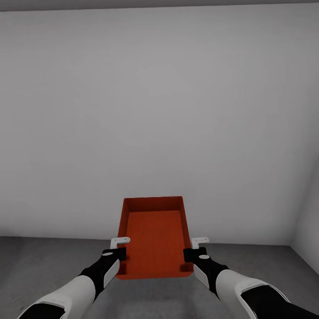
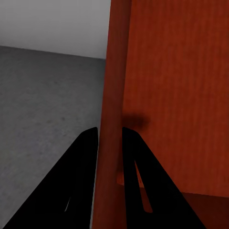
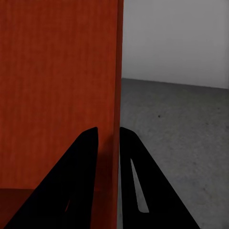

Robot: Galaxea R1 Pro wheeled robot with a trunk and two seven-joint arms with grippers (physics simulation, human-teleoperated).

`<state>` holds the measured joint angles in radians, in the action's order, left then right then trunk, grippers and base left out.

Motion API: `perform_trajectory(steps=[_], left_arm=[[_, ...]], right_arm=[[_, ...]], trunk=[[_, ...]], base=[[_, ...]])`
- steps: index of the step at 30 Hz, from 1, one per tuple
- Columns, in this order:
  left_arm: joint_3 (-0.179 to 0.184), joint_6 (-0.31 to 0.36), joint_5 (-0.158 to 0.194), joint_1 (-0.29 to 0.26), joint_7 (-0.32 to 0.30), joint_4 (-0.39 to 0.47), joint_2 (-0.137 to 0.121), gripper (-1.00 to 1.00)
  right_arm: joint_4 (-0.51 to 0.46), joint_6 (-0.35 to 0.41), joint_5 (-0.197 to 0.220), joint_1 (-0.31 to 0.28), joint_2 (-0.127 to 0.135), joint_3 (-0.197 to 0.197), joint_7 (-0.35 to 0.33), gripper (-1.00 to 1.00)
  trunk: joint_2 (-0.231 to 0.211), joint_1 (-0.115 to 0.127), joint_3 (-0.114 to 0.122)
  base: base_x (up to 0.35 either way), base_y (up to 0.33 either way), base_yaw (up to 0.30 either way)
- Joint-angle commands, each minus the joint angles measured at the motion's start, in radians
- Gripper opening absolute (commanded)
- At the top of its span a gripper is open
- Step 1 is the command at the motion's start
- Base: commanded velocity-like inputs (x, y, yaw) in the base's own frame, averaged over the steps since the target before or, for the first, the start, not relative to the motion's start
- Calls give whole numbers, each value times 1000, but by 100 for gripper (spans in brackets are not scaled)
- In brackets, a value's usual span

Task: Move the two storage containers from the living room to the garage. In the garage, place one container on the floor and stack the other container on top of it (either order is fine).

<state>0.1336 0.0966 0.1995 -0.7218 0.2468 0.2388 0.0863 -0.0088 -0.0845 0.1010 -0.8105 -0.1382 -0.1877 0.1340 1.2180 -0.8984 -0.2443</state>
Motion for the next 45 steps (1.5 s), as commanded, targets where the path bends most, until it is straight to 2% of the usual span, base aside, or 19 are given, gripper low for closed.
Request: perform_trajectory(steps=[1, 45], left_arm=[[-20, 8, -5, -1, 16, 2, -25, -100], [-21, 9, -5, -1, 16, 2, -25, -100]], right_arm=[[0, -6, 13, -1, 2, 10, 6, -100], [0, -6, 13, -1, 2, 10, 6, -100]], trunk=[[8, -4, -4], [316, -173, -142]], base=[[0, 0, 0], [0, 0, 0]])
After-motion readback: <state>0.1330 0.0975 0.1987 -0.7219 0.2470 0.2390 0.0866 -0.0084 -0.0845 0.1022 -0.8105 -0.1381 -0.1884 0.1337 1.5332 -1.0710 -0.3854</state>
